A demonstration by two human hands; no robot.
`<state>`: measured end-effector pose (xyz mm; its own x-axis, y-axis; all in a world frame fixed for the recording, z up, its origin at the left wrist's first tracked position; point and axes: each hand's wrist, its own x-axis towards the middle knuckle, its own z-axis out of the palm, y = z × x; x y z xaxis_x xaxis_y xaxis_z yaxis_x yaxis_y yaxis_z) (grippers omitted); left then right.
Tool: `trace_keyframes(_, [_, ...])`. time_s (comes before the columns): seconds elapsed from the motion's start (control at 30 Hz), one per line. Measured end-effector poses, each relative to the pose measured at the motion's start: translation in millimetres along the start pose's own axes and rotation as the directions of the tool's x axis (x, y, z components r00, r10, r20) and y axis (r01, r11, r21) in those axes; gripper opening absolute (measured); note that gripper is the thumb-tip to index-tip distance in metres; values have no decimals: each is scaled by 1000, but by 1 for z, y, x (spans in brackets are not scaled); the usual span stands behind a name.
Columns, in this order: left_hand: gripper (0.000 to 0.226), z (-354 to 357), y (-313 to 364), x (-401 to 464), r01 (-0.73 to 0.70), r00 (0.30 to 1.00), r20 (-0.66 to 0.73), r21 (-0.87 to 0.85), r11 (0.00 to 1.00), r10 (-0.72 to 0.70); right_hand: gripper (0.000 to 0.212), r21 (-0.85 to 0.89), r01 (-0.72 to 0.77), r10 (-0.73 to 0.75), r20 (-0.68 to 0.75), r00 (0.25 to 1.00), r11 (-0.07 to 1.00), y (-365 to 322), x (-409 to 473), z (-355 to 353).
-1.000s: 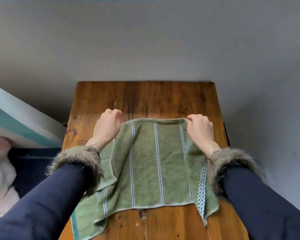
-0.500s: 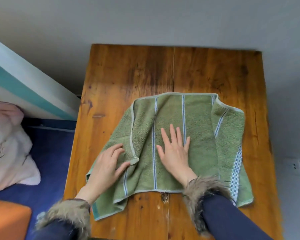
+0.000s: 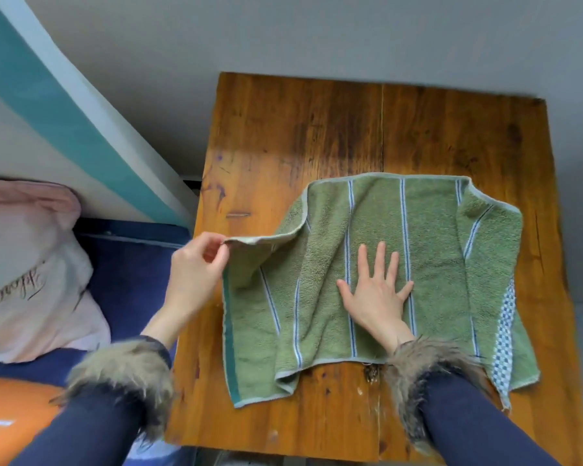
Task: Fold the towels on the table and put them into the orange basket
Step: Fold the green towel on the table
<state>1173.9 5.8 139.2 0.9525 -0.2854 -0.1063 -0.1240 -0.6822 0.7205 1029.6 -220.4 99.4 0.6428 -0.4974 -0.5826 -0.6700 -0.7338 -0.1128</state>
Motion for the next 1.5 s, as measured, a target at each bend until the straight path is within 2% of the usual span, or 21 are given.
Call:
trace_keyframes(0.07, [8, -23, -1, 29, 149, 983, -105, -40, 988, -152, 75, -21, -4, 4, 3, 1000, 1000, -1, -2, 0])
trace_keyframes(0.13, [10, -36, -7, 49, 242, 949, -199, -44, 969, -246, 75, -42, -6, 6, 15, 1000, 999, -2, -2, -1])
trace_keyframes(0.2, [11, -39, -13, 54, 229, 933, -291, 23, 973, -213, 75, -56, -9, 11, 29, 1000, 998, -3, -1, -2])
trace_keyframes(0.27, [17, -29, -14, 42, 125, 948, -311, 174, 977, -66, 76, -59, -17, 20, 39, 999, 998, -5, 0, -2])
trace_keyframes(0.3, [22, -19, -13, 30, 66, 964, -266, 245, 967, 1, 76, -57, -21, 24, 41, 999, 998, -5, 0, -2])
trace_keyframes(0.37, [33, 8, -13, 1, -70, 995, -43, 342, 937, 90, 76, -56, -25, 28, 41, 999, 998, -4, 1, -2])
trace_keyframes(0.43, [51, 34, -19, -22, -187, 965, 246, 403, 896, 91, 76, -57, -23, 25, 38, 999, 998, -4, 1, -2])
trace_keyframes(0.5, [62, 51, -35, -29, -235, 919, 393, 478, 846, 33, 77, -55, -21, 23, 37, 999, 998, -3, 1, -3])
trace_keyframes(0.6, [66, 54, -54, -20, -290, 903, 430, 561, 775, 26, 77, -54, -23, 25, 30, 999, 998, -3, 1, -4])
trace_keyframes(0.77, [66, 31, -65, 3, -382, 873, 483, 578, 721, 75, 78, -35, -29, 29, 9, 1000, 999, -6, -4, -3])
trace_keyframes(0.9, [63, 28, -48, 1, -327, 897, 437, 545, 773, 71, 77, -35, -18, 17, -35, 999, 999, -3, -11, -2])
trace_keyframes(0.97, [61, 41, -34, -4, -359, 897, 425, 531, 768, 125, 74, -28, -17, 14, -76, 997, 999, 5, -13, -2])
trace_keyframes(1.1, [62, 81, -2, -16, -513, 815, 534, 487, 707, 223, 71, -40, -30, 26, -91, 995, 999, 36, -10, -7])
trace_keyframes(1.17, [62, 101, 11, -21, -505, 804, 569, 495, 707, 176, 70, -49, 11, -15, -92, 996, 999, 55, -7, -10])
trace_keyframes(1.27, [65, 125, 31, -22, -324, 847, 532, 525, 787, -7, 69, -8, 62, -63, -116, 991, 998, 80, -3, -16])
trace_keyframes(1.37, [67, 144, 58, -29, -187, 899, 431, 537, 822, -78, 59, 118, 111, -81, -235, 968, 987, 107, -4, -20])
trace_keyframes(1.43, [67, 162, 76, -41, -244, 900, 435, 535, 809, -17, 49, 171, 140, -59, -409, 911, 975, 132, -7, -25])
trace_keyframes(1.5, [67, 185, 97, -56, -352, 874, 482, 533, 769, 66, 39, 296, 107, 59, -502, 863, 949, 162, -6, -33])
